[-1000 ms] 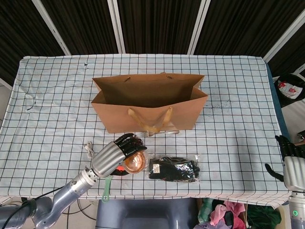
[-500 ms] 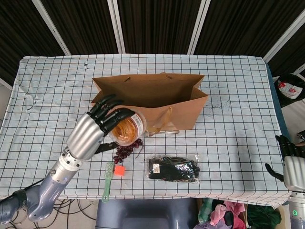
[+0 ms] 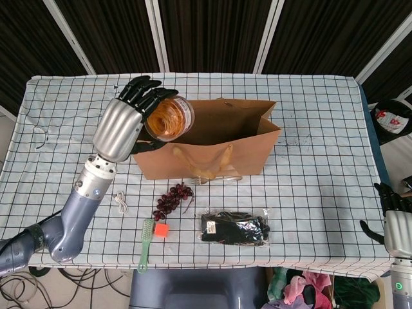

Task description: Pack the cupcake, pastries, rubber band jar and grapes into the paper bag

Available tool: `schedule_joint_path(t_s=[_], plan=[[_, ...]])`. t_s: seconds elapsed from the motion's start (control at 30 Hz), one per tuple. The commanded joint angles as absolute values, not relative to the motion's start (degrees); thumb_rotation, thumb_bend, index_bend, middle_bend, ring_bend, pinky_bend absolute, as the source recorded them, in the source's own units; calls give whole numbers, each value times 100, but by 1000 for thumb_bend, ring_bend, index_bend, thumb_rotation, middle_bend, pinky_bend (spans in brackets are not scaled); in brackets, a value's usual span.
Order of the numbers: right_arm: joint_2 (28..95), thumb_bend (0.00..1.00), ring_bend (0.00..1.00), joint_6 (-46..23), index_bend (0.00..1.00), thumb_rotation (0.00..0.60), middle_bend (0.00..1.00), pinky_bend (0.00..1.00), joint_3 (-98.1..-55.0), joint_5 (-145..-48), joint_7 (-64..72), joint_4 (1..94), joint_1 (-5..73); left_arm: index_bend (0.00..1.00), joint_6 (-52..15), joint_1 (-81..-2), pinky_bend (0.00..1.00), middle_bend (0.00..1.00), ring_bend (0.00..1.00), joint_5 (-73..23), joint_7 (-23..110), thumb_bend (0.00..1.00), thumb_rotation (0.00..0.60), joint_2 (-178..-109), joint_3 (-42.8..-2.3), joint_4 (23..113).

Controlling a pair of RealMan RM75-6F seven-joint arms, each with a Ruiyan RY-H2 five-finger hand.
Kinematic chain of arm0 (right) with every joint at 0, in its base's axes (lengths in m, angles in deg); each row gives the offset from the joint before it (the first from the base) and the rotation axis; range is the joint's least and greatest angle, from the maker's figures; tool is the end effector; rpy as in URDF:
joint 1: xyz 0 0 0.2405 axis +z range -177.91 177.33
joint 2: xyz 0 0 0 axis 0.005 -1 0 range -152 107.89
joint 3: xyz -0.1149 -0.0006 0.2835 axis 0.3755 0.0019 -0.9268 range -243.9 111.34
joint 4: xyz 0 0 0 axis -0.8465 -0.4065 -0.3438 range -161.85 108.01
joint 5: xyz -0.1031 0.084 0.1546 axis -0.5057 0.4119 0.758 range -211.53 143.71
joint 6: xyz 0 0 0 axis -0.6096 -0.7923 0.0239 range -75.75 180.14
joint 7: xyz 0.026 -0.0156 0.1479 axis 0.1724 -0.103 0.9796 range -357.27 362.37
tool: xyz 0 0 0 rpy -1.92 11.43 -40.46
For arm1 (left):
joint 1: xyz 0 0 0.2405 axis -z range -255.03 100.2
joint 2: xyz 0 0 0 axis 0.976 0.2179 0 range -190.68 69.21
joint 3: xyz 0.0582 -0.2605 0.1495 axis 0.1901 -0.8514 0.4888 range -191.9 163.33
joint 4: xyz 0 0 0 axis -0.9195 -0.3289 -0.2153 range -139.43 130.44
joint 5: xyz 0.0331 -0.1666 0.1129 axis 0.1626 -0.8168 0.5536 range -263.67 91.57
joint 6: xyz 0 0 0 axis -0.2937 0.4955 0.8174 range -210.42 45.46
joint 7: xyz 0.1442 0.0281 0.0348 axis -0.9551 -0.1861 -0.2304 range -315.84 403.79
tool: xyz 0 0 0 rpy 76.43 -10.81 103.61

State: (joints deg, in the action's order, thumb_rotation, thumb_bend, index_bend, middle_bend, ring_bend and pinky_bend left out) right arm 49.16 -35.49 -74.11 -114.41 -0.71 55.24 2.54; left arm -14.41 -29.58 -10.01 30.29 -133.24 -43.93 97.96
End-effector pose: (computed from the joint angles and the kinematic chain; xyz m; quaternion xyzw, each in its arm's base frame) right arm -0.3897 -0.1947 0.1834 0.5423 -0.3512 0.3657 0.6699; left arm -0.0299 0.4017 0.1729 -0.6317 -0.1976 -0.6432 0.3850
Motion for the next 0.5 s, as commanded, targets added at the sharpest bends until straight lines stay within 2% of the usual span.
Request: schedule_joint_path(t_s=[0.03,0.3,0.37,0.43,0.5], plan=[[4897,155,191,-3566,127,600,120,218,-7425,-11430,-53,5536,245,223,-1657,-2750,158,434,176,-1182,2999,280,600,-13468,-4329,9424],[4869,155,191,-3610,127,600,120,217,-7429,-11450,-61,5574,229,202,-2010,-2504,148,400,150,-1448,3022,250,600,-13765,-4089,8870],[4868,155,191,-3602,127,600,120,217,-7424,-11453,-61,5572,230,165,-2071,-2476,118,321,92,-1479,3068,189,600,-13769,-4044,8830],[4870,155,191,-3588,126,600,120,218,-7423,-11444,-55,5564,232,94,-2154,-2461,49,172,16,-1572,2982,80,600,-13702,-3991,8841],[4882,155,191,-3602,126,600,120,218,-7425,-11461,-45,5561,235,59,-2137,-2533,8,85,0,-1780,2770,26,600,-13547,-3977,9058]])
